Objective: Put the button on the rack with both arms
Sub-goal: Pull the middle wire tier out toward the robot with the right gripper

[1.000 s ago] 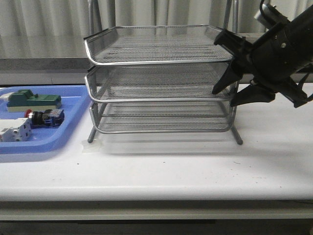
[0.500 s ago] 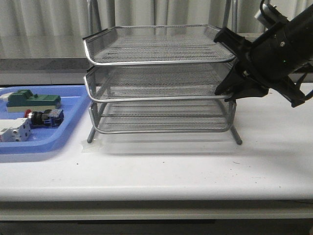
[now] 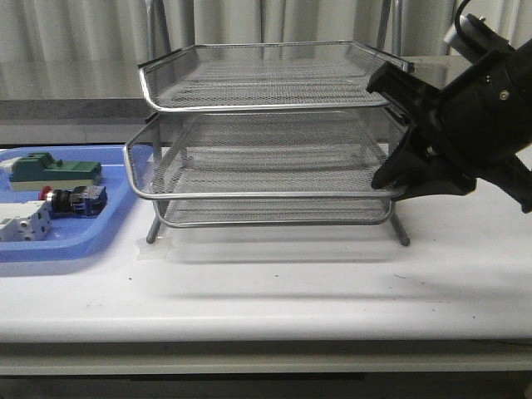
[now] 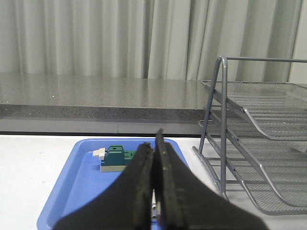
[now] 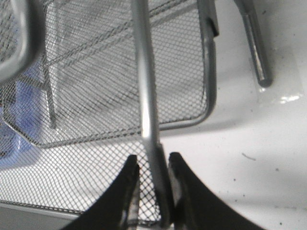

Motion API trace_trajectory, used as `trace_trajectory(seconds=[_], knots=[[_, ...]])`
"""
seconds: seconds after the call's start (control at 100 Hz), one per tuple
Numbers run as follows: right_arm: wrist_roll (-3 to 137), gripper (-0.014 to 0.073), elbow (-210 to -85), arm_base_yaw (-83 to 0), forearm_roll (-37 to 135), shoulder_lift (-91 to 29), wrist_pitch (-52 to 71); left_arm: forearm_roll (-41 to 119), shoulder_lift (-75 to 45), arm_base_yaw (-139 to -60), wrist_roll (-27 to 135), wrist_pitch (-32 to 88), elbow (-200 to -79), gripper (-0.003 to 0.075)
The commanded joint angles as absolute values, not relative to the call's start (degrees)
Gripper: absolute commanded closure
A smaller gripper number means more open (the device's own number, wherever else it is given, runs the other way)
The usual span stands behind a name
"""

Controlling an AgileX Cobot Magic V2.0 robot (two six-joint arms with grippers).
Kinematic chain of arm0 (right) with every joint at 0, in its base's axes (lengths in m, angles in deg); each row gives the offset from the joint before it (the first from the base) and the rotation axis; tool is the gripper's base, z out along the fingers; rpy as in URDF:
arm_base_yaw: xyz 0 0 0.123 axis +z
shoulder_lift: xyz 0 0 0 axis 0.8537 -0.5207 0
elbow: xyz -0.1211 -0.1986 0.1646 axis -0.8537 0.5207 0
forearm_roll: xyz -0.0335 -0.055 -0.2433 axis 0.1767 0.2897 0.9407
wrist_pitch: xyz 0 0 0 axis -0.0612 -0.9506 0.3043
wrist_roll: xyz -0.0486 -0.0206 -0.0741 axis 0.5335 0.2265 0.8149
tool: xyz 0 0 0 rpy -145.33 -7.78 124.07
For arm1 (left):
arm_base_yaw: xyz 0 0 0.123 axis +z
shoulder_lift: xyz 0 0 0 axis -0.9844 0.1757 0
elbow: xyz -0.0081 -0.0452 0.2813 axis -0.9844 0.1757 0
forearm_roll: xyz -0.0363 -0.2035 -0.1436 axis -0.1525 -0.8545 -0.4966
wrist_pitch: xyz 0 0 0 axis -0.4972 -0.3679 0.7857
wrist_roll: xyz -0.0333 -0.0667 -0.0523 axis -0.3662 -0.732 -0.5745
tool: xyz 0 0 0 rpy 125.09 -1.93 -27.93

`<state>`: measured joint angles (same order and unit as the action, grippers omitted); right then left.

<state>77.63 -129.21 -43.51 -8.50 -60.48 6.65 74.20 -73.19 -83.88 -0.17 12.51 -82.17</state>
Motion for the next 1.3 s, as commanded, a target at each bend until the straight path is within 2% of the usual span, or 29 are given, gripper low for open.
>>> trace_trajectory(seconds=[0.0, 0.48, 0.62, 0.81, 0.88, 1.29], knots=[[79.03, 0.0603, -126.59, -40.95, -6.30, -56.61, 1.14, 74.06, -74.94, -83.81, -0.68, 8.00, -79.75, 0.0740], [79.03, 0.0580, -116.94, -40.47, -8.42, -47.50, 1.13, 74.06, -74.94, -83.81, -0.68, 8.00, -79.75, 0.0740], [79.03, 0.0473, -116.94, -40.47, -8.42, -47.05, 1.24, 74.06, -74.94, -83.81, -0.68, 8.00, -79.75, 0.0740], [79.03, 0.0225, -116.94, -40.47, -8.42, -46.97, 1.49, 74.06, -74.94, -83.81, -0.68, 8.00, -79.75, 0.0740], [79.03, 0.0173, -116.94, -40.47, -8.42, -46.84, 1.62, 74.06, -74.94, -83.81, -0.68, 8.00, -79.75, 0.0740], [77.17, 0.0167, -117.09, -42.58, -2.93, -35.51, -1.16, 74.06, -74.94, -83.81, -0.68, 8.00, -79.75, 0.0740]])
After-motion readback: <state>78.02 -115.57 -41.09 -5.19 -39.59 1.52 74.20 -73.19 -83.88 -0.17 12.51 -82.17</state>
